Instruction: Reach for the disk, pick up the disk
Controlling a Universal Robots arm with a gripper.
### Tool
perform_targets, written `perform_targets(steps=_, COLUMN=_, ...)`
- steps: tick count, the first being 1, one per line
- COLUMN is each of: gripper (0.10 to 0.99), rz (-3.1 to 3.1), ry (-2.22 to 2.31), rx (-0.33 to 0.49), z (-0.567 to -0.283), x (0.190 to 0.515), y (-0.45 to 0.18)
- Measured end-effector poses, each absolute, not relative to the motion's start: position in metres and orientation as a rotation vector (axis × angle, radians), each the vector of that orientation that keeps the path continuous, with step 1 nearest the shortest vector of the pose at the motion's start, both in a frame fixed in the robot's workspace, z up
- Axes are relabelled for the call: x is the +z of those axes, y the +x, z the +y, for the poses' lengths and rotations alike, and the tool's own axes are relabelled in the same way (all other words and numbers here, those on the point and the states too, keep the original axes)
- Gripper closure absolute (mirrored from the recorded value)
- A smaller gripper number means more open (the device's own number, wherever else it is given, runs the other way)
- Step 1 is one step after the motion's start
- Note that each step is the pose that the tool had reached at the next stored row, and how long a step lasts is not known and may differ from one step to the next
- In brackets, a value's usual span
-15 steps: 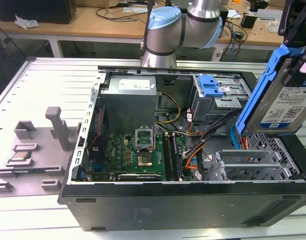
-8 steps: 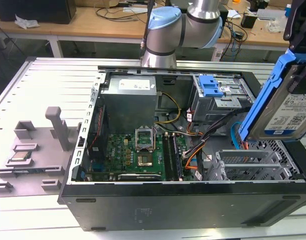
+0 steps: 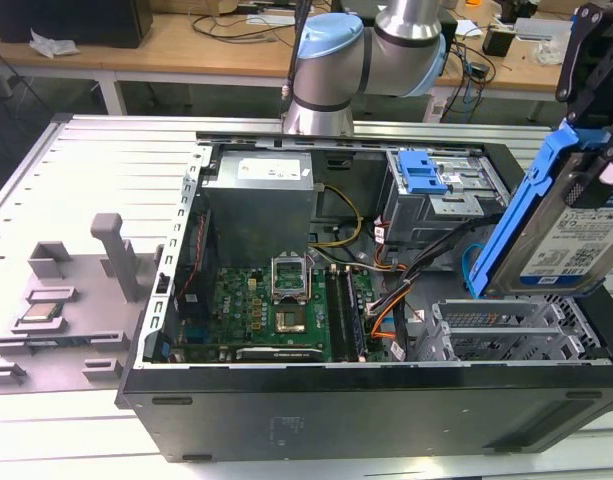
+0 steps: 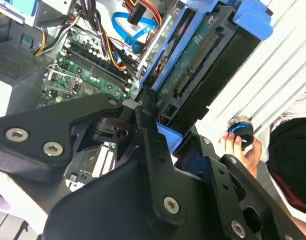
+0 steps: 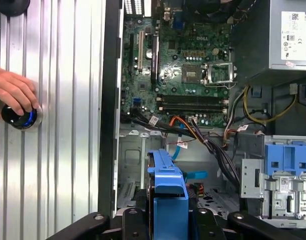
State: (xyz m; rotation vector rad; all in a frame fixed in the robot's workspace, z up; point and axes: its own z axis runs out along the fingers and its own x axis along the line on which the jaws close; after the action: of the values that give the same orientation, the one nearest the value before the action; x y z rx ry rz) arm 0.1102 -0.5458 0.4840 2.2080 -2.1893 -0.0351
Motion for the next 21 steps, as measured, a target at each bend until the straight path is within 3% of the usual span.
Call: perform_targets(steps=21, gripper=0.718, rz=-2.189, ry=2.208, rx=-0.035, z=-0.557, x=0.474, y=0.102)
